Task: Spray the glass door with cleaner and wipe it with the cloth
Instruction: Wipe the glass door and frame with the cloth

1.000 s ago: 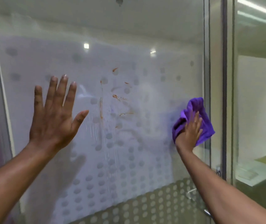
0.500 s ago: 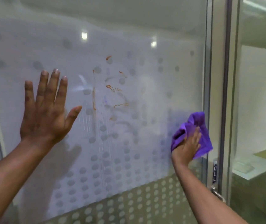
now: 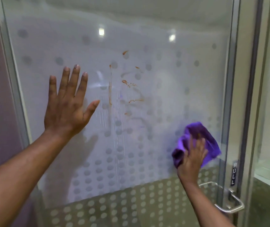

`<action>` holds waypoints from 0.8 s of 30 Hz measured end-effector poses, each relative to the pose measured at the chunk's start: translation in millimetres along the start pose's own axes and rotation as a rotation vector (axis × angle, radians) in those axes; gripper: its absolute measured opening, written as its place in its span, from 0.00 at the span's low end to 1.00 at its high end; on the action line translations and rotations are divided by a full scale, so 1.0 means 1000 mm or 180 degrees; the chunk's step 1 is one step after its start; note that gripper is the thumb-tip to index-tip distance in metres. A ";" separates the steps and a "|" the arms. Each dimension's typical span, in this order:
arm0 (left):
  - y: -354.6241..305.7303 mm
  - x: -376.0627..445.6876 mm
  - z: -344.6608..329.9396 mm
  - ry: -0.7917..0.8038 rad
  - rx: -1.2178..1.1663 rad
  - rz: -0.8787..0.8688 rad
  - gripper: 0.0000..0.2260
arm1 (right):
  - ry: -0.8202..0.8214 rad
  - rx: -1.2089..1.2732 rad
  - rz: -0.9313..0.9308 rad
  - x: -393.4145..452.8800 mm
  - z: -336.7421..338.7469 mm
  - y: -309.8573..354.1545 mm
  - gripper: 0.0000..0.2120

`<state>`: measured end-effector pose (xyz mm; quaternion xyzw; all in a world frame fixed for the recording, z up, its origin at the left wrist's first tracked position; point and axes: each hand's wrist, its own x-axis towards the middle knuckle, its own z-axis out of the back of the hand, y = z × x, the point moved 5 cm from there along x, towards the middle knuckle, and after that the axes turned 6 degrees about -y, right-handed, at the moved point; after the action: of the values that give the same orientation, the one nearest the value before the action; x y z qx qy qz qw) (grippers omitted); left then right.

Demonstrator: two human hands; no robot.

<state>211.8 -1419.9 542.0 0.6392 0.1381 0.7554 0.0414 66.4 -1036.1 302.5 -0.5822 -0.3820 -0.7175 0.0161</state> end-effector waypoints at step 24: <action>0.001 0.000 0.003 -0.0014 0.0154 0.0009 0.37 | 0.0065 -0.0192 0.1224 0.069 -0.019 0.152 0.30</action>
<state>214.6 -1420.1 542.3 0.6419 0.1554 0.7505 0.0252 99.8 -1125.1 440.9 -0.6373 -0.2420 -0.7182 0.1393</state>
